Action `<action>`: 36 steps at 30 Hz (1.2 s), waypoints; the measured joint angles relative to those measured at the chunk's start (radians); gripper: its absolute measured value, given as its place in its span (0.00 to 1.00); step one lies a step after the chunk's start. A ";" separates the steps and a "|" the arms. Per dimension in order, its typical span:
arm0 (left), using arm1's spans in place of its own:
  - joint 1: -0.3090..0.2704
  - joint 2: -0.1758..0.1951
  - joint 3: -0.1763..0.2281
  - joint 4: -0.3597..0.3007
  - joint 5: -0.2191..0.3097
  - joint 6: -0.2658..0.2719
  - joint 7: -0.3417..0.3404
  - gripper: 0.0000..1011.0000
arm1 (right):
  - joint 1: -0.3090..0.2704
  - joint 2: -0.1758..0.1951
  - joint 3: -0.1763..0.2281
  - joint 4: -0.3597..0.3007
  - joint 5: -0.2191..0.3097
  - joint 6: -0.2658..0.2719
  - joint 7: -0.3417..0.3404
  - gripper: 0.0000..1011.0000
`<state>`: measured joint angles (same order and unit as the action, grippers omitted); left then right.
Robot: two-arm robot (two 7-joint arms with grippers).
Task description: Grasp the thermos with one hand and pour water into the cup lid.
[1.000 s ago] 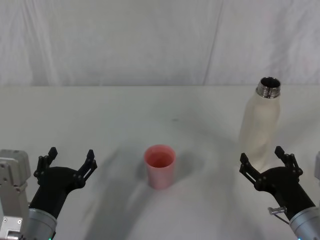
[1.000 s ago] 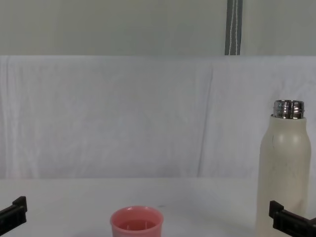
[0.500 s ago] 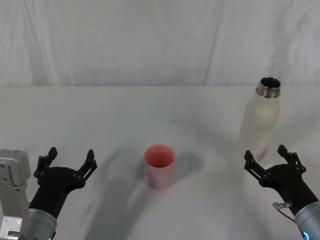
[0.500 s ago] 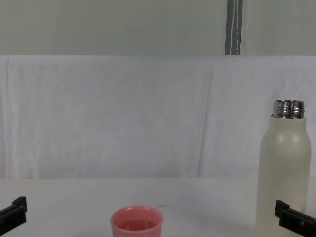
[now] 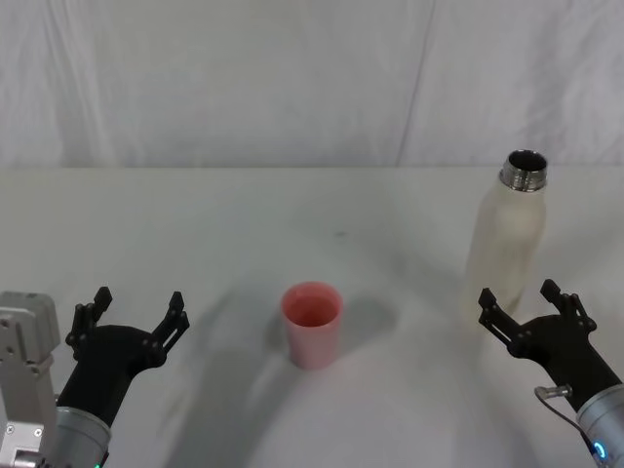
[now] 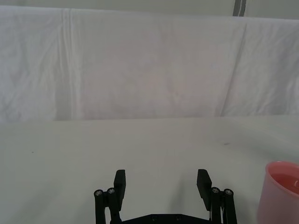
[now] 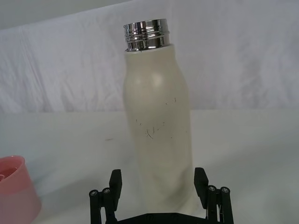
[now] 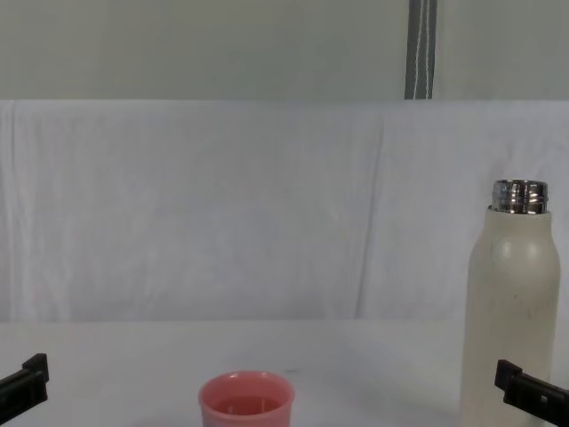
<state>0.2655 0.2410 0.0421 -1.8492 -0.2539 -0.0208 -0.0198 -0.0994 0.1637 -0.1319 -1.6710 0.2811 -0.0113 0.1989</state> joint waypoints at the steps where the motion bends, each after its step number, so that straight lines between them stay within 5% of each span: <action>1: 0.000 0.000 0.000 0.000 0.000 0.000 0.000 0.99 | 0.002 0.001 -0.001 0.002 0.002 0.000 0.001 0.99; 36: 0.000 0.000 0.000 0.000 0.000 0.000 0.000 0.99 | 0.115 0.021 -0.037 0.131 0.006 0.001 0.008 0.99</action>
<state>0.2655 0.2409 0.0421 -1.8492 -0.2538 -0.0208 -0.0199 0.0156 0.1849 -0.1693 -1.5397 0.2872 -0.0100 0.2073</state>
